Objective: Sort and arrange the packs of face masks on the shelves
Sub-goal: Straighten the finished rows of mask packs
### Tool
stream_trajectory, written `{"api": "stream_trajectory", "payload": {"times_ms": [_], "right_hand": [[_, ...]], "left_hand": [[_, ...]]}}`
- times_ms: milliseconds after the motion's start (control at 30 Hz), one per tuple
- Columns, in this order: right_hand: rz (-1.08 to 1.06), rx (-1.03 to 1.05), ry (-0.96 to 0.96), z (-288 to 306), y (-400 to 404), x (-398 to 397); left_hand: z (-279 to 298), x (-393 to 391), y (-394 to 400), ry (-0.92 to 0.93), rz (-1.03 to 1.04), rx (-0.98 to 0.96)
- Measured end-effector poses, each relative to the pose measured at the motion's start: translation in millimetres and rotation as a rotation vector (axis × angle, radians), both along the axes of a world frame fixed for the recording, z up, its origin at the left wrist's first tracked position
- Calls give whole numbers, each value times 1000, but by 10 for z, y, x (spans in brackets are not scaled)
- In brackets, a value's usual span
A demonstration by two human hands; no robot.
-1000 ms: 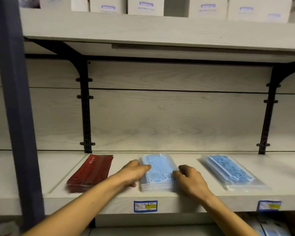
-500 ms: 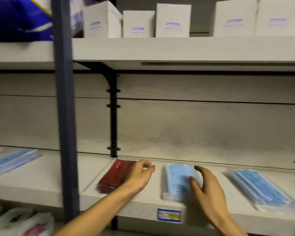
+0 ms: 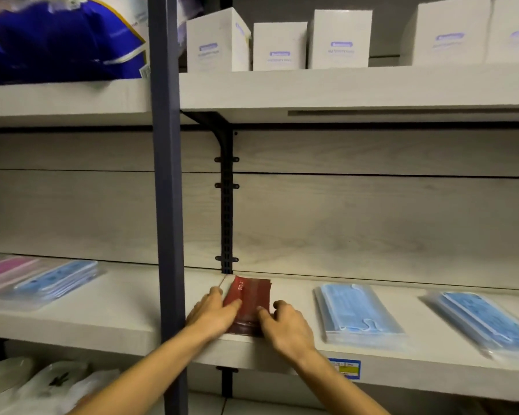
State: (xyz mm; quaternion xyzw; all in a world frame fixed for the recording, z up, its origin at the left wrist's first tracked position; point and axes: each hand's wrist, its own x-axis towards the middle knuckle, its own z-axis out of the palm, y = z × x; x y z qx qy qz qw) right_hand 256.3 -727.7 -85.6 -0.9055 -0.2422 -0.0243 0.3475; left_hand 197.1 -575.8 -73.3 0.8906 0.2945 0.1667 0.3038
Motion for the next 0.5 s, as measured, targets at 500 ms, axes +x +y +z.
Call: {"api": "stream_trajectory", "payload": {"times_ms": [500], "right_hand": [[-131,39,38,1,121,-227]], "left_hand": [[-125,-148,2,-58,-202,-112]]}}
